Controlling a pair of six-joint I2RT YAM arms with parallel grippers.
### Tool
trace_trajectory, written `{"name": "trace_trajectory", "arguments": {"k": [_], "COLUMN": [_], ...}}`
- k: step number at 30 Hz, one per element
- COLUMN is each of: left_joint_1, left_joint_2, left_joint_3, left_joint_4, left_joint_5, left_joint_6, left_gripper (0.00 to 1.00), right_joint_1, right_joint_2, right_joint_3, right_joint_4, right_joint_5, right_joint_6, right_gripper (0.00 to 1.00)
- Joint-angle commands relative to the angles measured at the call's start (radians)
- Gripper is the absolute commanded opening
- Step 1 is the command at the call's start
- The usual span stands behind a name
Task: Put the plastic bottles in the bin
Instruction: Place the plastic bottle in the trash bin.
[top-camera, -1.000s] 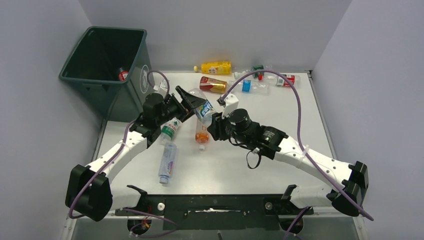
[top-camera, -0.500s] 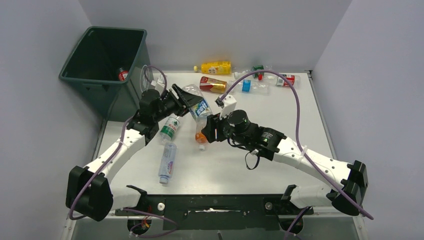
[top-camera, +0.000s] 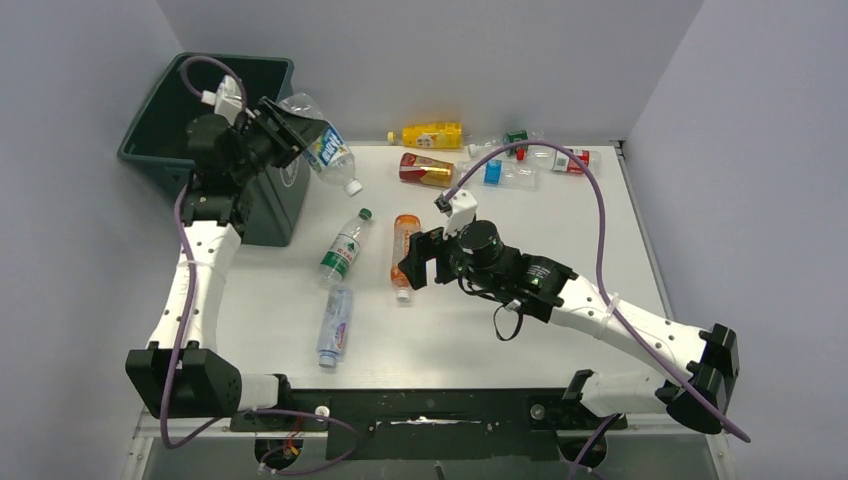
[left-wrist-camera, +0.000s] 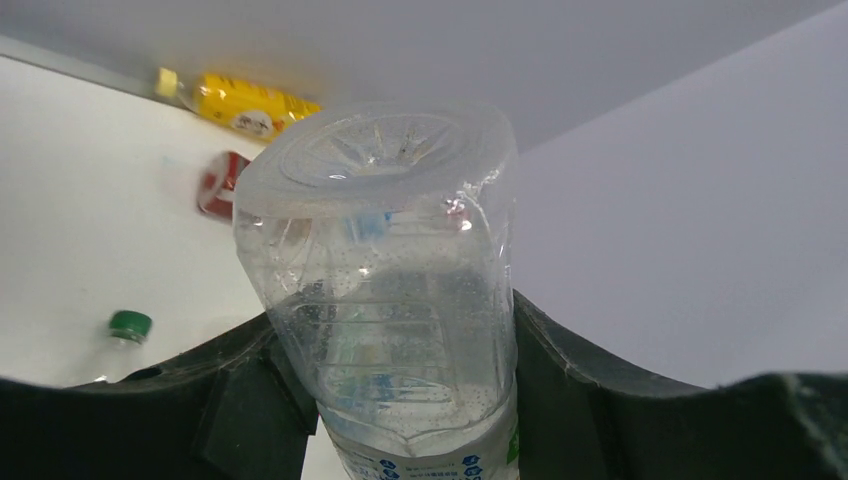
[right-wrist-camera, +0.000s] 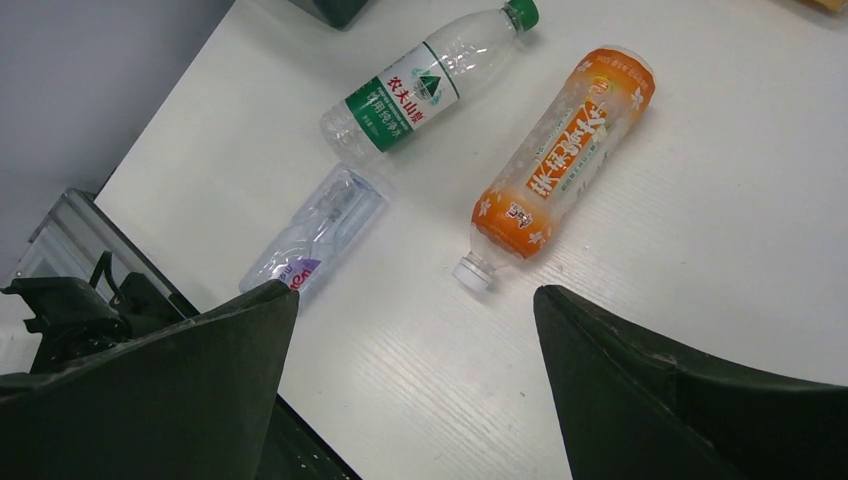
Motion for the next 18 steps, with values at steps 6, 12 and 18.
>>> {"name": "trace_trajectory", "arguments": {"k": [6, 12, 18], "left_joint_1": [0.235, 0.372, 0.449], "left_joint_2": [0.111, 0.193, 0.259], "left_joint_3": [0.277, 0.433, 0.524], "left_joint_4": [-0.091, -0.121, -0.11], "left_joint_5": [0.127, 0.117, 0.113], "left_joint_6": [0.112, 0.152, 0.159], "left_gripper": [0.4, 0.41, 0.42], "right_joint_1": [0.01, 0.011, 0.009], "right_joint_2": [-0.015, 0.056, 0.1], "right_joint_3": [-0.026, -0.003, 0.002], "right_joint_4": [0.025, -0.006, -0.029], "right_joint_5": [0.03, 0.027, 0.03], "right_joint_6": [0.03, 0.042, 0.062], "right_gripper": [0.93, 0.93, 0.93]}}
